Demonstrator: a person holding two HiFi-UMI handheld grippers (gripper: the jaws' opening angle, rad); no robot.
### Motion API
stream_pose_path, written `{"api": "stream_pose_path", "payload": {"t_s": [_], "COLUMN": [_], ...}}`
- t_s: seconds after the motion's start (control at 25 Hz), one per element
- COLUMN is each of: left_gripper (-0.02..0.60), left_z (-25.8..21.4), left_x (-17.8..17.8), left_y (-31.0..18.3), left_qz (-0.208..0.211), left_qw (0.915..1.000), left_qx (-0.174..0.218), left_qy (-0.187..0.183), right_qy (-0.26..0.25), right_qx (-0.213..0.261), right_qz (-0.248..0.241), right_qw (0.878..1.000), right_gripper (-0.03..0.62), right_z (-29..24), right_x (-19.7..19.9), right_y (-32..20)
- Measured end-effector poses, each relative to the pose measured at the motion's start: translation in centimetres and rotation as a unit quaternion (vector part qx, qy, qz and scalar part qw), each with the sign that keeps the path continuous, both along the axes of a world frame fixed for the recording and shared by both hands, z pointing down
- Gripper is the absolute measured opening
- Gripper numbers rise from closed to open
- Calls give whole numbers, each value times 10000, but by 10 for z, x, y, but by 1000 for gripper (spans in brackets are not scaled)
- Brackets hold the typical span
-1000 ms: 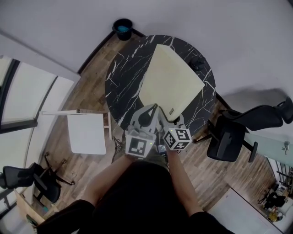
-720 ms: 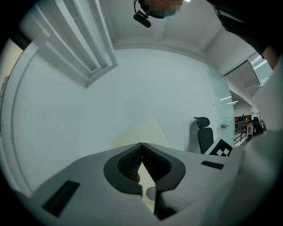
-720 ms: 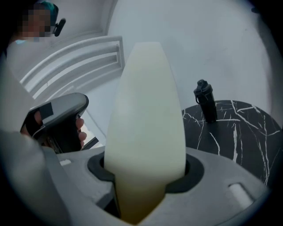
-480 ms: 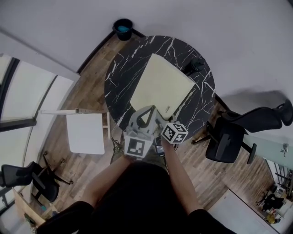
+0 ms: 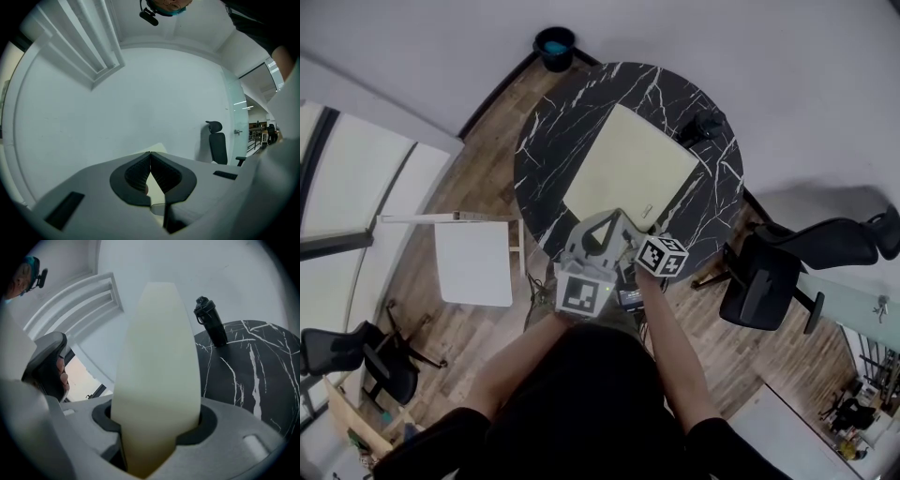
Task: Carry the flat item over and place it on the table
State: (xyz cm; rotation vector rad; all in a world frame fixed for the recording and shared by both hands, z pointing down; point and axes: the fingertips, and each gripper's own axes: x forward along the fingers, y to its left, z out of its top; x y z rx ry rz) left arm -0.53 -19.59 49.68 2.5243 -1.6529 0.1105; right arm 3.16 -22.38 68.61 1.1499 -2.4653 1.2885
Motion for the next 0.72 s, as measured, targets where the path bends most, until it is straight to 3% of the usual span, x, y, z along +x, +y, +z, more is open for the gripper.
{"api": "stream_pose_path", "payload": {"t_s": [0.2,0.4,0.72], "left_gripper": [2,2,2], "left_z": [-1,-3,0], "left_x": [5,6,8], "left_y": [0,-4,-5], "left_qz": [81,101,155], "left_qw": [10000,9999,9998], "left_qx": [23,61,-61], "left_qy": [10,7,-58], "right_qy": [-74,56,863], "right_qx": [-304,-615,-498], "right_qz": [188,339,367], "right_qw": [9993,9975,9943], "right_gripper": [296,349,440], "right_z": [16,36,47], "right_x": [13,31,45], "right_y": [-3,-7,-8]}}
